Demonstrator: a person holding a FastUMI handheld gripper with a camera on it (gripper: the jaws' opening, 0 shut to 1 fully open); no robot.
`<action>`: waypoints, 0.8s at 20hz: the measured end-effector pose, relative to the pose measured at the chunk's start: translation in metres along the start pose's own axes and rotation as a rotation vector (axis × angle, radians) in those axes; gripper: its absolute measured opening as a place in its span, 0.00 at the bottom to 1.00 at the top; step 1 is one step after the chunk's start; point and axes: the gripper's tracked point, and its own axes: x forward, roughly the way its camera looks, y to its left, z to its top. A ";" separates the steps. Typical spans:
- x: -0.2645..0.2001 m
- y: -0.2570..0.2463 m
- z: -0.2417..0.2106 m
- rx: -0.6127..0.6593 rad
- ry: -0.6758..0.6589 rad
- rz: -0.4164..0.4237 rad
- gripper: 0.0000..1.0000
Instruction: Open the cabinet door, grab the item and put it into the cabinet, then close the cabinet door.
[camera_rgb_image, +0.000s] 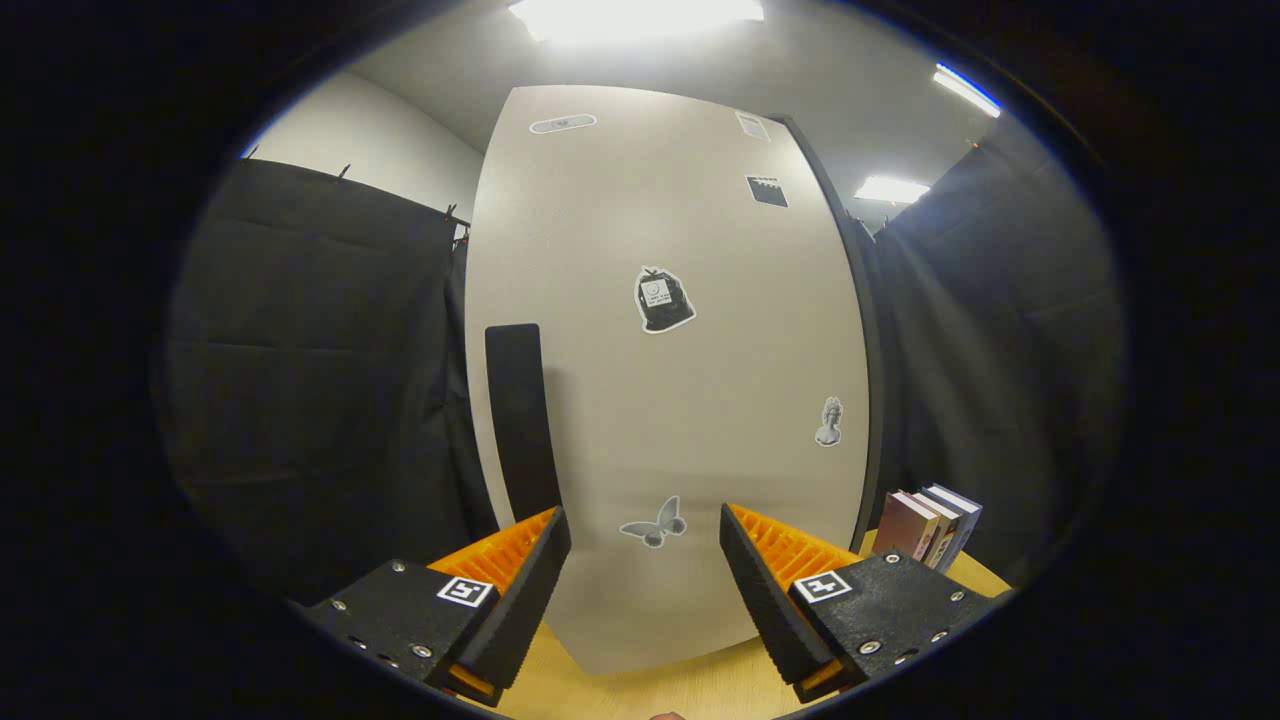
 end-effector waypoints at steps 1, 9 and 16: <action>-0.004 -0.003 -0.001 0.000 0.000 -0.001 0.93; -0.060 -0.036 -0.009 -0.030 -0.026 -0.033 0.93; -0.119 -0.063 -0.033 -0.029 -0.001 -0.093 0.93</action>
